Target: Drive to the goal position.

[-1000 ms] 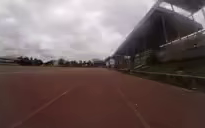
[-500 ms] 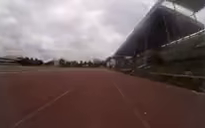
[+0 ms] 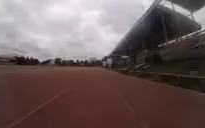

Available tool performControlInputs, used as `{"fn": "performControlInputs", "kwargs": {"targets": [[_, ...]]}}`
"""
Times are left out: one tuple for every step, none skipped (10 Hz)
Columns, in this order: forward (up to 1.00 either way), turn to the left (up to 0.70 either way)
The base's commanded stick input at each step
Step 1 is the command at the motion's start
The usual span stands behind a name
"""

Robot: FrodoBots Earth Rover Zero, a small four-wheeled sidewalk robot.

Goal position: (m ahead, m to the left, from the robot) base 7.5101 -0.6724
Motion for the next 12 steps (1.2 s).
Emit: {"fn": "performControlInputs", "kwargs": {"targets": [[0.85,-0.15],[0.85,0.0],[0.85,0.0],[0.85,0.0],[0.85,0.0],[0.85,0.0],[0.85,0.0],[0.85,0.0],[0.85,0.0],[0.85,0.0],[0.85,0.0],[0.85,0.0]]}}
